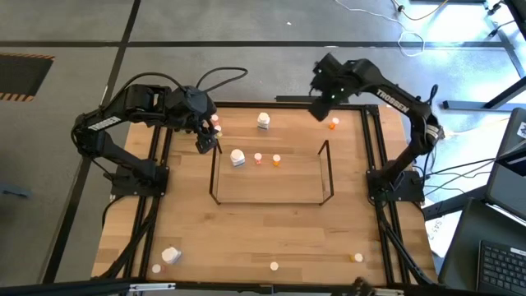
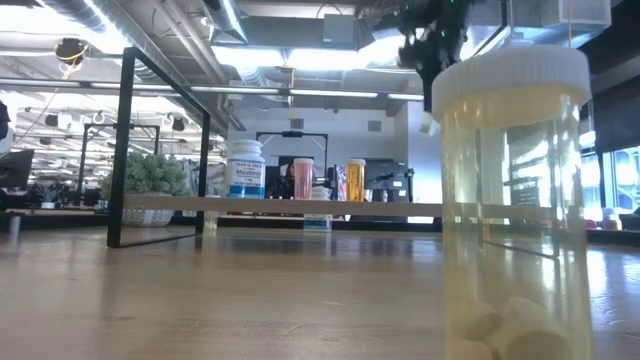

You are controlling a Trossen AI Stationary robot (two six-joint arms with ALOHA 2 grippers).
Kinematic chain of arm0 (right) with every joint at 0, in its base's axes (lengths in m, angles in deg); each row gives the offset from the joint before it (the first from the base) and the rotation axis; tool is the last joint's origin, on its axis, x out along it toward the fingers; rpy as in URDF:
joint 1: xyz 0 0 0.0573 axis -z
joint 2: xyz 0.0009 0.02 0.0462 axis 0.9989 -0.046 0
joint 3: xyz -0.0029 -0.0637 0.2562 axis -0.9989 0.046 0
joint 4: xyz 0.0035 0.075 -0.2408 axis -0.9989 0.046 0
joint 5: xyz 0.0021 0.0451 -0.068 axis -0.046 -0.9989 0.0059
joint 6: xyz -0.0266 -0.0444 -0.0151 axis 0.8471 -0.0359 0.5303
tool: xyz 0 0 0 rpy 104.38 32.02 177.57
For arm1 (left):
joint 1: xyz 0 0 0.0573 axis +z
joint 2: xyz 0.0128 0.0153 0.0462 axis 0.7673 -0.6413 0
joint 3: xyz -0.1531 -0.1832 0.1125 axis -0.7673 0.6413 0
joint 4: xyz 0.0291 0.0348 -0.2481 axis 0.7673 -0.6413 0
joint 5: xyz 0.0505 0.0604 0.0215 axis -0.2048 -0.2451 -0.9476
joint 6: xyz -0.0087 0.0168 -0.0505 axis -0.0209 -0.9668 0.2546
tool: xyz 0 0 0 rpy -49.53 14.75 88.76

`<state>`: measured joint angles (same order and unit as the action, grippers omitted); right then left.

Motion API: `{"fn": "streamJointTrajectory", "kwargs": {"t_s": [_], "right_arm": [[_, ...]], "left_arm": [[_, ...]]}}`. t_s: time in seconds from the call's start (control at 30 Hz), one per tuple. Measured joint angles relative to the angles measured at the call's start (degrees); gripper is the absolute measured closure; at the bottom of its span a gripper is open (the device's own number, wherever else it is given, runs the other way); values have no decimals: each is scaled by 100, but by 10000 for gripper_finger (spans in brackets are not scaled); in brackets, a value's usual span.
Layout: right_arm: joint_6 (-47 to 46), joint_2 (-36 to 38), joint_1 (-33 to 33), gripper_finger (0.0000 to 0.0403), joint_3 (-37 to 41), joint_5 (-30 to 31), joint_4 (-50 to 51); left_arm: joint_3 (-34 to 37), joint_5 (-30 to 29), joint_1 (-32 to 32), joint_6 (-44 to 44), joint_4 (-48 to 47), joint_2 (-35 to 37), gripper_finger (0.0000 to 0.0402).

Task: Pick and place medicine bottles onto shelf by color
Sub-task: Put the top right yellow pill bottle on the shelf

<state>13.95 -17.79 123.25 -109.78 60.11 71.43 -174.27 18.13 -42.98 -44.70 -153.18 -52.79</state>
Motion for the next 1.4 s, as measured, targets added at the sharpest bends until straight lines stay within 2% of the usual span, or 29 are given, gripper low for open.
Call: {"fn": "streamJointTrajectory", "kwargs": {"t_s": [0.23,0.47,0.63,0.83,1.03,1.4], "right_arm": [[645,-15,-986,277,-21,-272,54],[1279,-15,-1471,276,42,-927,14],[1709,-17,-1602,276,399,-981,-94],[1784,-28,-1623,276,952,-986,-346],[1832,-28,-1726,276,1507,-1280,-787],[1845,-26,-1929,276,2335,-1279,-1660]], "left_arm": [[0,0,0,2,0,0,160],[0,26,0,-107,2,0,160],[0,138,-54,-419,12,0,160],[0,815,-61,-792,430,0,160],[0,822,-57,-796,476,0,160],[0,801,-57,-796,476,0,160]]}}
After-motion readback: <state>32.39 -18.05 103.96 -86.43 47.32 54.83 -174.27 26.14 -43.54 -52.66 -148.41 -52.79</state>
